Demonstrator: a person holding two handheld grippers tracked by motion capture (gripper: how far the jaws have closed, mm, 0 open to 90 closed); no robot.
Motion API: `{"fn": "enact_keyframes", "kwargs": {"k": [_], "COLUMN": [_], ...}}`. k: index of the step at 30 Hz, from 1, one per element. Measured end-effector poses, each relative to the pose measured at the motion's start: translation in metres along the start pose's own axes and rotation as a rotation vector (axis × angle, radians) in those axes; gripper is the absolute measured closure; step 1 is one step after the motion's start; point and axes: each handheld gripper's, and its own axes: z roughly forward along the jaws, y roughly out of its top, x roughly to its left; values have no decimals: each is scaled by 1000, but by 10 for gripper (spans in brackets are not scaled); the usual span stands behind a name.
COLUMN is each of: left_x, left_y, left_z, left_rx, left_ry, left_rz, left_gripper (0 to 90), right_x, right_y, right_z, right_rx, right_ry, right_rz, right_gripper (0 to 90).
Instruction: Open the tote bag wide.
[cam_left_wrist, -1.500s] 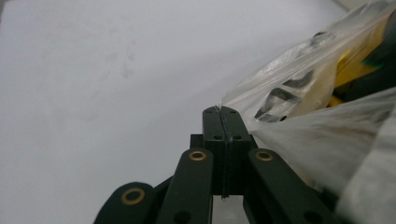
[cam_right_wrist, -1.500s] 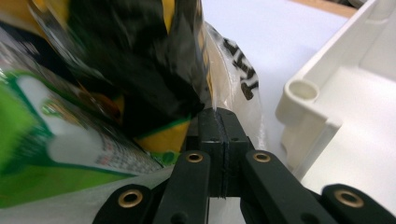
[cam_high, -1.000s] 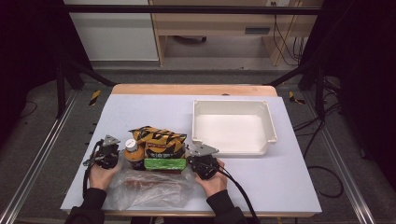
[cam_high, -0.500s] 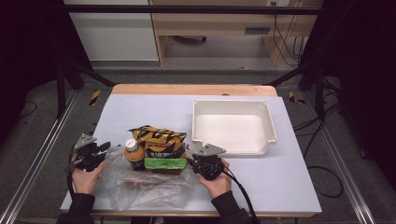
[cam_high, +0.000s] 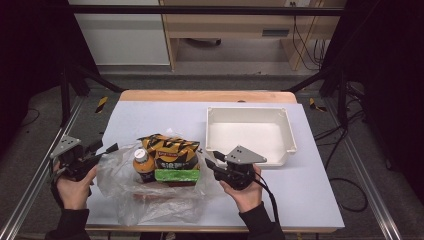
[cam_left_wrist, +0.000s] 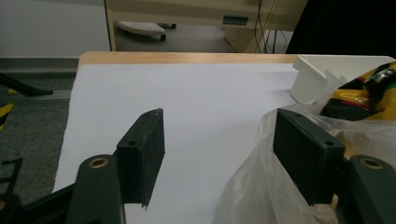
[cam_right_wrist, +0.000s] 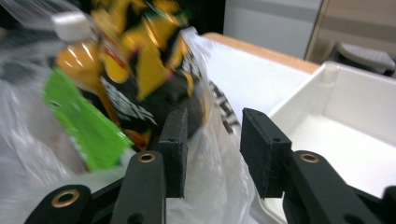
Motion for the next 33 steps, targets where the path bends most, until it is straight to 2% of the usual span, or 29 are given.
{"fn": "enact_keyframes", "kwargs": {"k": [2, 6, 9, 11, 13, 17, 19, 22, 27, 31, 33], "left_x": [-1, 3, 9, 13, 16, 17, 11, -2, -29, -49, -52], "left_y": [1, 8, 16, 20, 23, 30, 33, 38, 36, 24, 15], "left_z": [1, -1, -1, 1, 1, -9, -18, -30, -40, -37, -33], "left_rx": [7, -14, -13, -2, -1, -60, -86, -97, -66, 15, 57], "left_ry": [-4, 5, 37, 53, 70, 19, -14, -56, -134, -131, -94], "left_rz": [5, -11, -8, -3, 6, -26, -14, 12, 69, 148, 181], "left_gripper": [336, 353, 377, 442, 466, 484, 484, 480, 450, 430, 441], "right_x": [3, 7, 5, 3, 1, 0, 0, 0, 4, 14, 20], "right_y": [4, 6, 6, 5, 3, 1, 2, 4, 7, 9, 8], "right_z": [-5, -12, -13, -13, -13, -14, -16, -21, -28, -32, -31], "right_rx": [-11, -8, 3, 7, 14, 17, 14, 6, -5, -10, -1], "right_ry": [14, 33, 28, 24, 21, 20, 22, 29, 60, 100, 133], "right_rz": [-8, -19, -25, -19, -18, -17, -16, -15, -4, -8, -15], "right_gripper": [614, 598, 597, 605, 617, 617, 616, 609, 562, 490, 464]}}
